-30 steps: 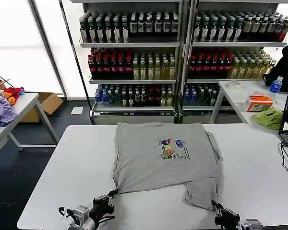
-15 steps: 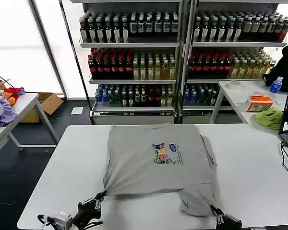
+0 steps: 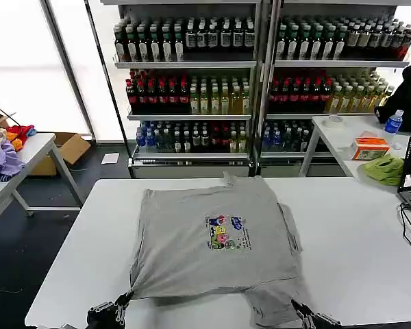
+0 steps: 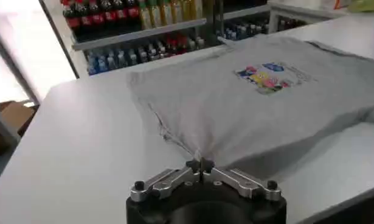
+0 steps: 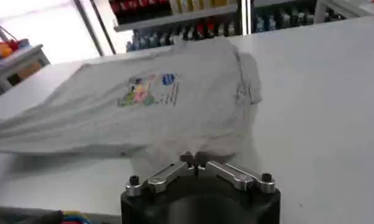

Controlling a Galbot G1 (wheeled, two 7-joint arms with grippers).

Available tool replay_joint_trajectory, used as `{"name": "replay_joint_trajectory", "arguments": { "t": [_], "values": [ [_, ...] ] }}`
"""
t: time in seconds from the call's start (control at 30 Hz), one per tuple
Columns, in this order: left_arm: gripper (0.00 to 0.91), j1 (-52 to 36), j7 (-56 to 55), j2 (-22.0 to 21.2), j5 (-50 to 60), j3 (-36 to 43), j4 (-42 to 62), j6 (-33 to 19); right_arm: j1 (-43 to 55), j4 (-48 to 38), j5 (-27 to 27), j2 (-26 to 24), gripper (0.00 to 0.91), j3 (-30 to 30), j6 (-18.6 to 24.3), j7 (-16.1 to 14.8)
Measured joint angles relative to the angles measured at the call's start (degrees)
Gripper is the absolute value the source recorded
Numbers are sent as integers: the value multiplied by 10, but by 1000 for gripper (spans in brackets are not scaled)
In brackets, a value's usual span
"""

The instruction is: Fold and organize the clothes.

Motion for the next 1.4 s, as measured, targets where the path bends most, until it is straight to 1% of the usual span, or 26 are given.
{"name": "replay_joint_trajectory", "arguments": {
  "t": [0.37,0.5,0.63,0.67,0.7,0.73,0.77,0.8,0.97,1.1,1.23,1.4],
  "values": [
    [10,-94,-2,57,-85,11,56,7,156,-79,26,11,0,-32,26,38],
    [10,-138,-1,72,-120,24,91,9,210,-115,26,11,0,-44,28,48],
    [20,-189,3,85,-151,37,131,9,264,-154,16,8,0,-64,29,50],
    [71,-200,4,88,-157,41,140,9,277,-164,11,7,0,-69,28,50],
    [292,-213,4,90,-162,44,151,9,290,-176,6,7,0,-76,27,50],
    [907,-226,4,91,-167,49,163,10,304,-189,0,7,151,-84,26,50],
    [907,-238,5,93,-172,54,174,10,315,-201,-6,7,504,-91,25,49],
    [907,-250,4,93,-175,59,185,10,325,-212,-12,8,907,-97,24,48],
    [907,-311,6,92,-185,86,244,10,374,-270,-47,16,907,-139,20,40],
    [907,-353,6,85,-190,105,289,8,397,-300,-67,25,907,-160,17,37],
    [907,-388,1,82,-191,110,315,5,407,-310,-77,26,907,-168,13,33],
    [907,-403,-4,87,-187,105,324,-3,398,-295,-80,21,907,-158,1,33]
  ]
}}
